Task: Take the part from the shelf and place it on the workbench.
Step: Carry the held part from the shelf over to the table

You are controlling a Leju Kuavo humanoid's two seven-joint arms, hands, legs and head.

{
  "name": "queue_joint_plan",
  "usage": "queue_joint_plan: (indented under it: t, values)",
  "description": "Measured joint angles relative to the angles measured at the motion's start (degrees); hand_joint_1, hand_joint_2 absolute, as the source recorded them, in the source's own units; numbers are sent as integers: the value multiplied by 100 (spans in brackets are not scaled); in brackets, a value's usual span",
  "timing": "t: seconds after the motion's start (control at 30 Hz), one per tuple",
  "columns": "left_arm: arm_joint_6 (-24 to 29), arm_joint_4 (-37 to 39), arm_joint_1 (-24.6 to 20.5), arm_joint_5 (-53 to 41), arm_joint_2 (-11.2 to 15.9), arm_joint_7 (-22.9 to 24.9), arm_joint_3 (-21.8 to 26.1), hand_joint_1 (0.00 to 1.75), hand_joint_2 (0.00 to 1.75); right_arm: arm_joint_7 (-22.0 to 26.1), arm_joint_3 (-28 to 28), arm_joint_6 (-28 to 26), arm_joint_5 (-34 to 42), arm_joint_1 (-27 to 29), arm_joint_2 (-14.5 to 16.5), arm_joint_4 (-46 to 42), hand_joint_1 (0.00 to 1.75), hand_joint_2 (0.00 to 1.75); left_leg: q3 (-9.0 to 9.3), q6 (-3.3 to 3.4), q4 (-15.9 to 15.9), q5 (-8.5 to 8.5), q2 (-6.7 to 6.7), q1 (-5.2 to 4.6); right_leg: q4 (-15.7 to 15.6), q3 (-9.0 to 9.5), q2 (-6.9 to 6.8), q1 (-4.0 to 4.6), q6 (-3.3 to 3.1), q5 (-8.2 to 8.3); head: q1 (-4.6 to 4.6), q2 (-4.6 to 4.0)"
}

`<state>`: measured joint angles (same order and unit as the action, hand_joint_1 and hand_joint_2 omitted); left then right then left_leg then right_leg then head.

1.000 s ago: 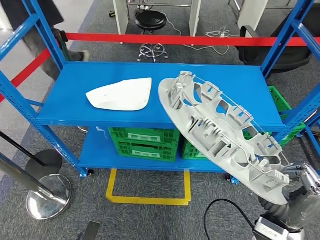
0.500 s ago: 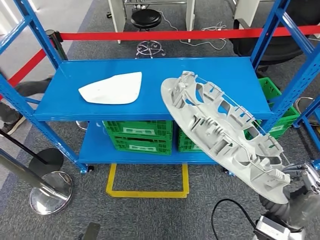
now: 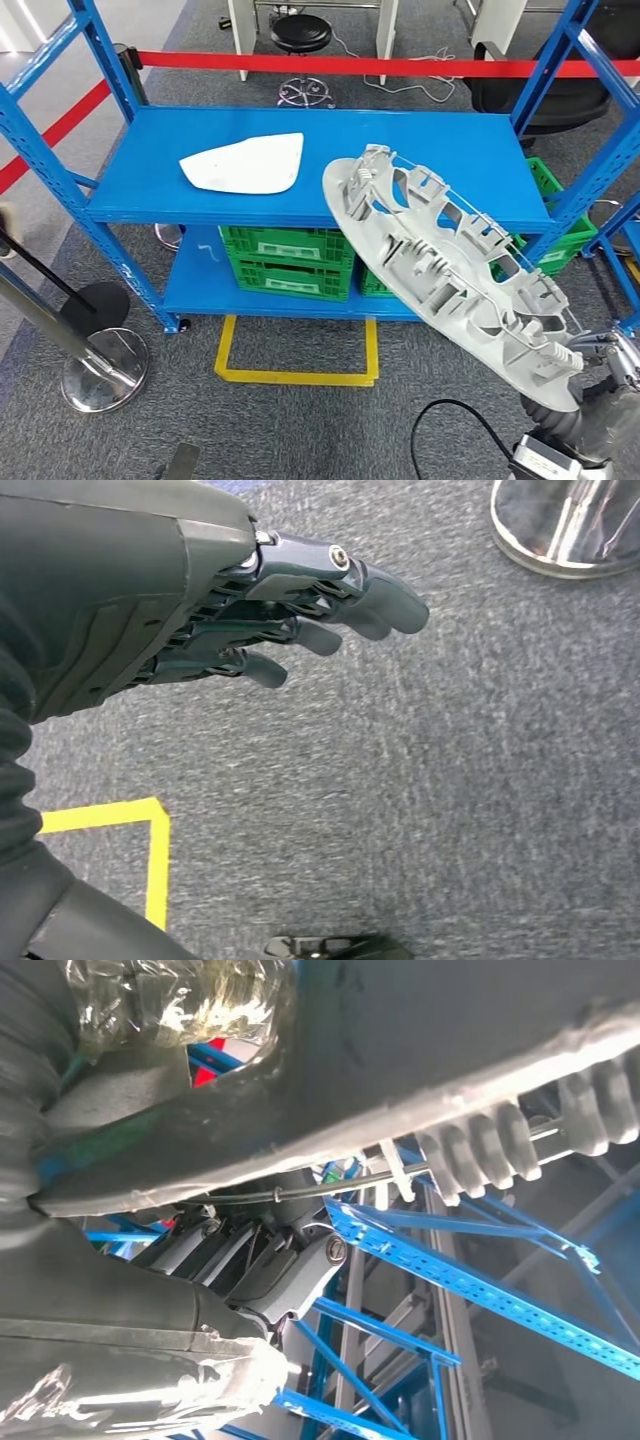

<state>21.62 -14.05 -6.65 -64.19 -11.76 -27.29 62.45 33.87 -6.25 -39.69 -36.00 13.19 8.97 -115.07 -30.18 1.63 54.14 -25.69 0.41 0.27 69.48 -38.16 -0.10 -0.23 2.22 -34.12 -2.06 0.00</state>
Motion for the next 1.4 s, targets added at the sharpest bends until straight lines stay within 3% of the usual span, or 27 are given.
queue_joint_plan:
  t: [0.03, 0.07, 0.1, 0.2, 0.23, 0.33, 0.37, 0.43, 0.5, 0.53, 0.57, 0.6, 0.7, 0.77, 0.83, 0.9, 0.93, 1.0, 1.03, 1.07, 1.1, 1.13, 1.17, 1.23, 1.3, 1.37, 1.4]
  values:
    - [0, 0, 3, 0, -1, 2, 0, 0, 175, -4, 1, 0, 5, 6, -2, 1, 175, 175, -51, -1, 10, 31, 2, -3, 254, -76, 0, -1, 13, -95, -1, 0]
    - [0, 0, 4, 0, 0, 5, 0, 0, 175, -8, 2, 0, 11, 10, -3, 1, 175, 175, -96, -7, 24, 55, 3, -5, 273, -37, 0, -2, 18, -73, -1, 0]
    - [0, 0, 5, 0, 0, 7, 0, 0, 175, -9, 3, 0, 18, 12, -4, 1, 175, 175, -133, -16, 39, 75, 3, -6, 57, 121, -1, -3, 16, 48, -1, 0]
    - [0, 0, 2, 0, -2, 10, 0, 0, 175, -7, 4, 0, 31, 7, -5, -3, 175, 175, -205, -69, 95, 118, -1, -23, -1151, 856, -1, 2, -29, 461, 0, 0]
    - [0, 0, 0, -1, -3, 10, 0, 0, 175, -5, 4, 0, 39, 9, -5, -8, 175, 175, -235, -96, 115, 138, -2, -34, -1367, 974, 2, 7, -53, 501, -3, 0]
    - [0, 0, 4, -2, -3, 15, 0, 0, 175, -2, 15, 0, 88, 41, -5, -28, 175, 175, -309, -187, 149, 194, -2, -40, -1426, 954, 8, 6, -148, 542, -4, 0]
    - [1, 0, 7, -3, -1, 16, 0, 0, 175, -2, 22, 0, 102, 49, -5, -34, 175, 175, -336, -218, 192, 139, -7, -38, -1430, 931, 4, -5, -190, 574, -7, 0]
    - [2, 0, 8, -7, 4, 17, 0, 0, 175, 1, 36, 0, 120, 60, -5, -48, 175, 175, -496, -279, 596, -215, -19, -24, -1449, 866, -12, -28, -271, 649, -33, 0]
    - [5, 0, 9, -13, 4, 19, 0, 0, 175, 3, 50, 0, 139, 78, -5, -61, 175, 175, -761, -328, 1379, -701, -22, -3, -1444, 774, -19, -23, -298, 713, -58, 0]
    - [7, 0, 10, -16, 4, 24, 0, 0, 175, 3, 56, 0, 150, 89, -5, -64, 175, 175, -846, -339, 1692, -843, -22, 3, -1440, 729, -20, -20, -297, 744, -58, 0]
    - [8, 0, 11, -20, 4, 28, -1, 0, 175, 2, 63, 0, 161, 98, -5, -66, 175, 175, -838, -340, 1814, -872, -22, 6, -1433, 685, -19, -19, -292, 772, -59, 0]
    - [9, 0, 10, -23, 4, 33, -1, 0, 175, 2, 69, 0, 174, 106, -5, -70, 175, 175, -719, -331, 1700, -792, -23, 7, -1424, 644, -16, -17, -284, 798, -60, 0]
    - [13, 0, -8, -47, 5, 36, -3, 0, 175, 8, 90, -1, 200, 124, -5, -96, 175, 175, 13, -246, 538, -354, -29, -4, -1384, 563, -7, -1, -237, 857, -60, 0]
    - [22, 0, -22, -58, 4, 36, -4, 0, 175, 11, 108, -2, 209, 129, -5, -119, 175, 175, 226, -188, 119, -284, -39, -23, -1356, 510, -13, 13, -179, 901, -55, 0]
    - [33, 0, -17, -61, -3, 36, -4, 0, 175, 12, 123, -2, 214, 138, -5, -136, 175, 175, 195, -129, 80, -257, -41, -31, -1350, 467, -18, 7, -104, 948, -53, 0]
    - [39, 0, -13, -61, -11, 36, -4, 0, 175, 12, 134, -2, 217, 157, -5, -151, 175, 175, 140, -45, 58, -180, -29, -18, -1224, 372, -11, -7, -39, 808, -39, 0]
    - [40, 0, -17, -61, -16, 35, -5, 0, 175, 12, 138, -2, 219, 165, -5, -158, 175, 175, 100, -5, 46, -135, -21, -10, -999, 272, -7, -12, -15, 609, -27, 0]
    - [42, 0, -24, -61, -21, 34, -6, 0, 175, 12, 142, -2, 224, 175, -6, -168, 175, 175, -7, 36, 53, -59, -12, -19, -238, 6, -3, -20, 22, 97, -5, 0]
    - [41, 0, -23, -61, -23, 34, -7, 0, 175, 12, 143, -2, 227, 183, -7, -169, 175, 175, -65, 41, 58, -18, -9, -26, 122, -91, -3, -23, 34, -74, -5, 0]
    - [40, 0, -20, -61, -25, 34, -7, 0, 175, 12, 144, -1, 230, 194, -8, -169, 175, 175, -122, 39, 65, 21, -7, -32, 321, -107, -3, -26, 40, -131, -5, 0]
    - [37, 0, -19, -61, -26, 34, -7, 0, 175, 12, 145, -1, 232, 204, -9, -169, 175, 175, -173, 33, 73, 55, -6, -36, 293, -11, -3, -28, 39, -73, -5, 0]
    - [30, 0, -18, -61, -27, 34, -7, 0, 175, 12, 147, 0, 234, 211, -10, -170, 175, 175, -217, 22, 84, 84, -7, -38, 29, 204, -4, -30, 31, 68, -6, 0]
    - [23, 0, -19, -61, -30, 34, -7, 0, 175, 12, 149, 0, 236, 212, -11, -172, 175, 175, -252, 7, 97, 109, -8, -40, -403, 510, -5, -30, 18, 218, -5, 0]
    - [14, 1, -22, -62, -37, 34, -8, 0, 175, 12, 150, 0, 236, 209, -13, -180, 175, 175, -302, -41, 122, 152, -9, -54, -1207, 1047, -3, -20, -22, 352, -10, 0]
    - [13, 1, -27, -63, -41, 33, -9, 0, 175, 12, 155, 0, 237, 207, -14, -192, 175, 175, -334, -99, 143, 204, -7, -69, -1465, 1177, 4, -4, -68, 345, -12, 0]
    - [13, 2, -25, -63, -39, 32, -9, 0, 175, 12, 165, 0, 239, 210, -15, -200, 175, 175, -364, -153, 172, 231, -15, -68, -1456, 1098, 2, -11, -140, 403, -6, 0]
    - [13, 2, -20, -63, -37, 32, -9, 0, 175, 13, 172, 1, 239, 213, -16, -201, 175, 175, -399, -184, 234, 157, -22, -64, -1456, 1079, -3, -20, -183, 436, -15, 0]
